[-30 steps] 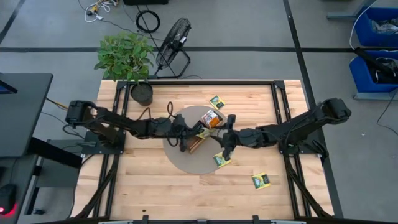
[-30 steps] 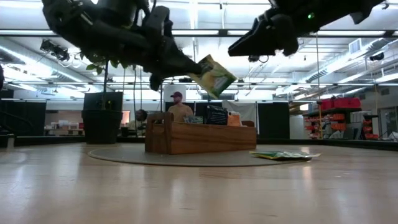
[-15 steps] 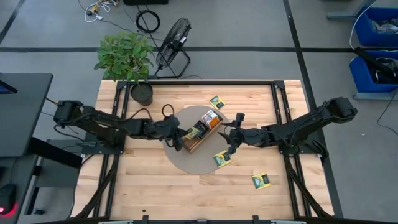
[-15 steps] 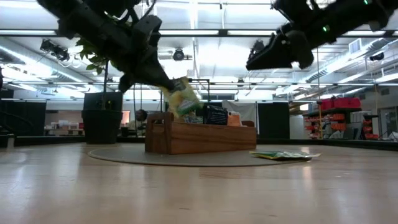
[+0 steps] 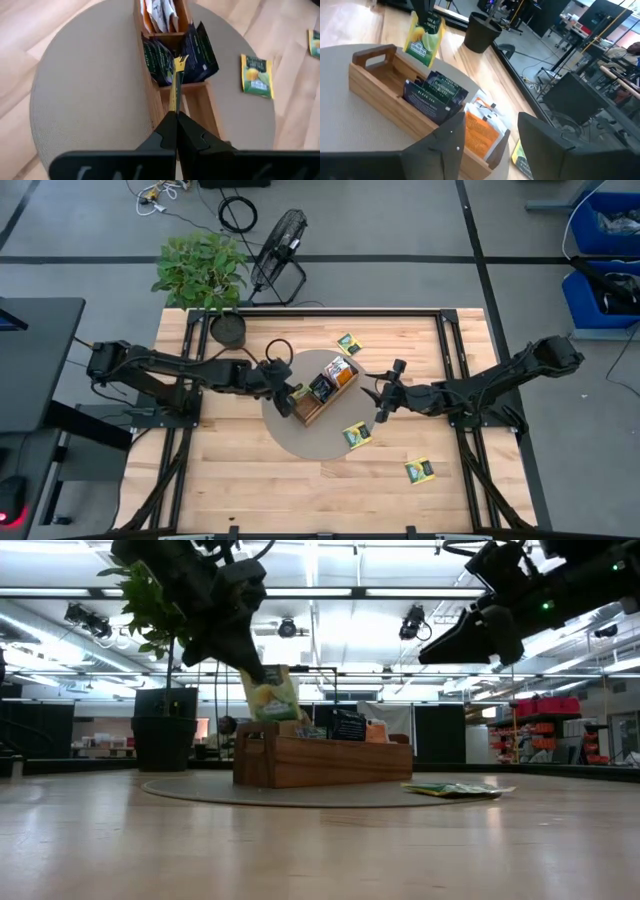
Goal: Pick & Place Tea
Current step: Put the yellow tea bag into the left section of the wooden organizer
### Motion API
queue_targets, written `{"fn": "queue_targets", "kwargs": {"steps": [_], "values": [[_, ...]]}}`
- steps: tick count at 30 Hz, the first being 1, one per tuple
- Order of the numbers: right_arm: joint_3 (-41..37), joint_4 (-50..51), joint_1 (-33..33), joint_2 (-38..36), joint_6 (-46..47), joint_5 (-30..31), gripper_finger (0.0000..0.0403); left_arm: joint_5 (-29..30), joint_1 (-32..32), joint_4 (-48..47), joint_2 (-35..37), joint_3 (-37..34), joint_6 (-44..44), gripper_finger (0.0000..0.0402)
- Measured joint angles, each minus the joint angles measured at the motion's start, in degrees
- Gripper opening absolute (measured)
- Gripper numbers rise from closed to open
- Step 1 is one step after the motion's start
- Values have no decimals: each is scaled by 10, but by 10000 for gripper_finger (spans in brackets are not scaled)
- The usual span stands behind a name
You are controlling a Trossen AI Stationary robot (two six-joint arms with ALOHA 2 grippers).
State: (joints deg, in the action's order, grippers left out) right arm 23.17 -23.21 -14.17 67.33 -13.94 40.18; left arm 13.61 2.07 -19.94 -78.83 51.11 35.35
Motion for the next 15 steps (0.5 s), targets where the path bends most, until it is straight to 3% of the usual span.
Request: {"fn": "queue_targets", "kwargs": {"steps": [15], "values": [[-1, 6, 2, -3, -2, 12, 190, -71, -23, 41, -55, 0, -3, 1]]}}
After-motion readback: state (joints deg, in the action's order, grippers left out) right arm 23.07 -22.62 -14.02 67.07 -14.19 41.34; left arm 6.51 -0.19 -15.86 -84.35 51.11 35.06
